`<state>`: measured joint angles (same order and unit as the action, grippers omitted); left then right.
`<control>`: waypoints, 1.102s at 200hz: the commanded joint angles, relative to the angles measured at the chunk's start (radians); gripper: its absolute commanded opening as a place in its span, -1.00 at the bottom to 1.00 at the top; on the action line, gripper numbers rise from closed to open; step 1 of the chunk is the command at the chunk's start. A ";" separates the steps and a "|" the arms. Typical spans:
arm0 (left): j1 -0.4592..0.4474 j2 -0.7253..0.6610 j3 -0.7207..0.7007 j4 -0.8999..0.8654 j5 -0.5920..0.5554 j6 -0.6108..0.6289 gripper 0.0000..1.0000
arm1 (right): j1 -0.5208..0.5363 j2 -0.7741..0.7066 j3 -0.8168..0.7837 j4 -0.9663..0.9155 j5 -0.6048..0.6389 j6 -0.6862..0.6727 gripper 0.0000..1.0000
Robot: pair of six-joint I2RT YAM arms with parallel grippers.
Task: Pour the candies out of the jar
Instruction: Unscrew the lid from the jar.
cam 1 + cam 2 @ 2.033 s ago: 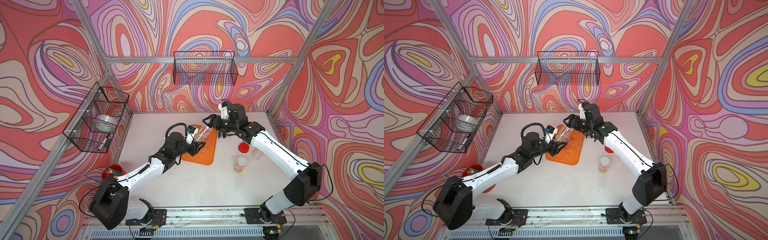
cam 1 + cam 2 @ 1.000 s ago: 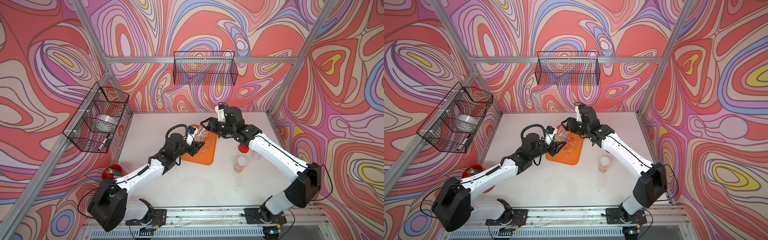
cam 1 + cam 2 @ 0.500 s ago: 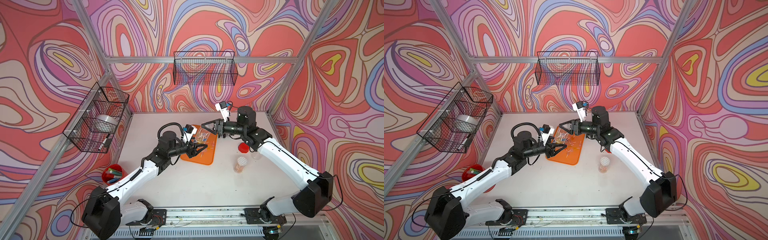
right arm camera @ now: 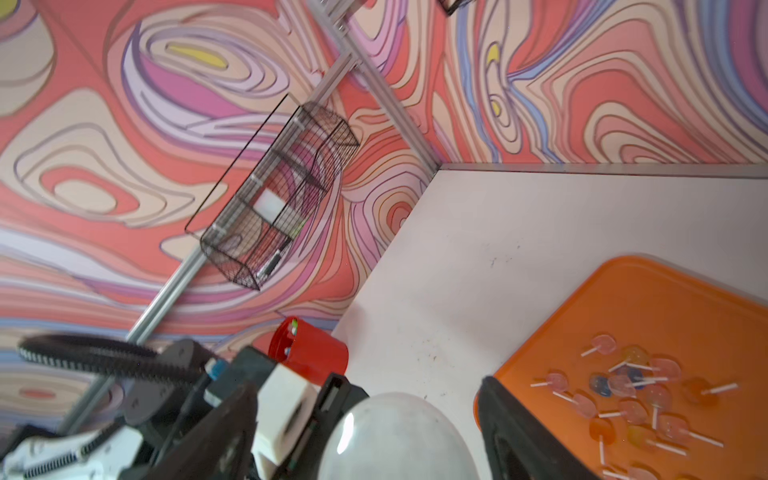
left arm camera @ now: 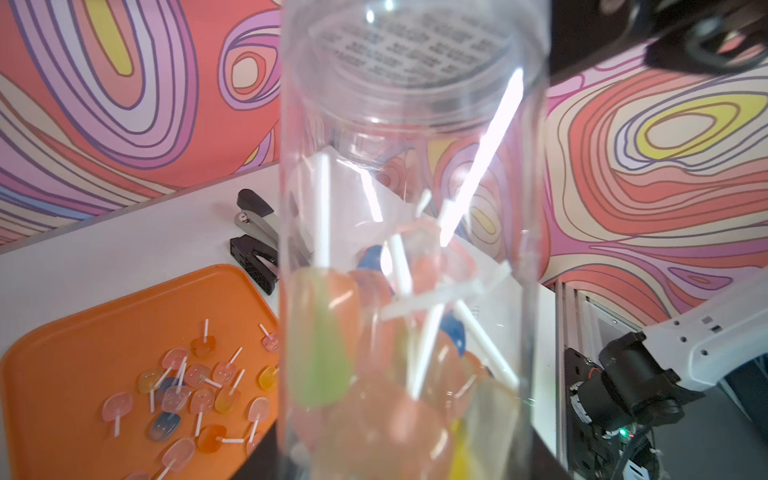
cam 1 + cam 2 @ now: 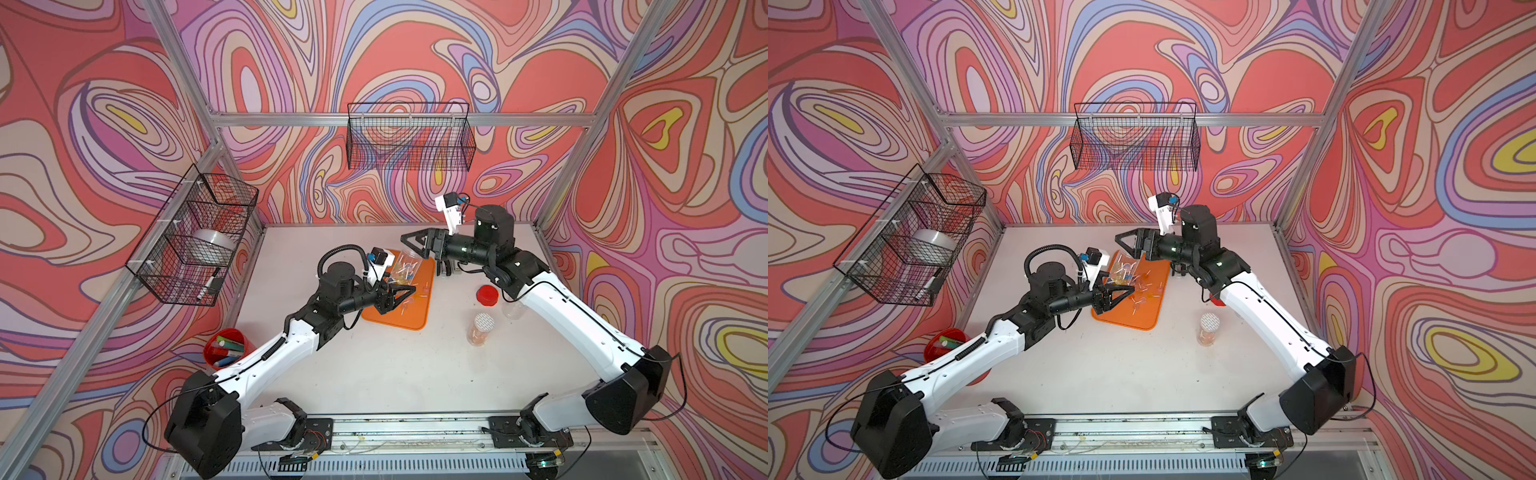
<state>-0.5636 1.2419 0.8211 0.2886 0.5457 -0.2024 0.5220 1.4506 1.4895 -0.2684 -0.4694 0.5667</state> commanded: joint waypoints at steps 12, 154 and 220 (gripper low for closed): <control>-0.024 0.019 0.027 0.029 -0.184 0.077 -1.00 | 0.007 0.051 0.070 -0.136 0.239 0.056 0.96; -0.076 0.064 0.030 0.018 -0.401 0.199 -1.00 | 0.082 0.163 0.105 -0.197 0.309 0.125 0.22; -0.076 0.077 0.080 -0.046 -0.388 0.179 -1.00 | 0.082 0.159 0.100 -0.178 0.257 0.108 0.15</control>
<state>-0.6361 1.3071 0.8330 0.2577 0.1589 -0.0189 0.5968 1.6157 1.5978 -0.4637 -0.1696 0.6804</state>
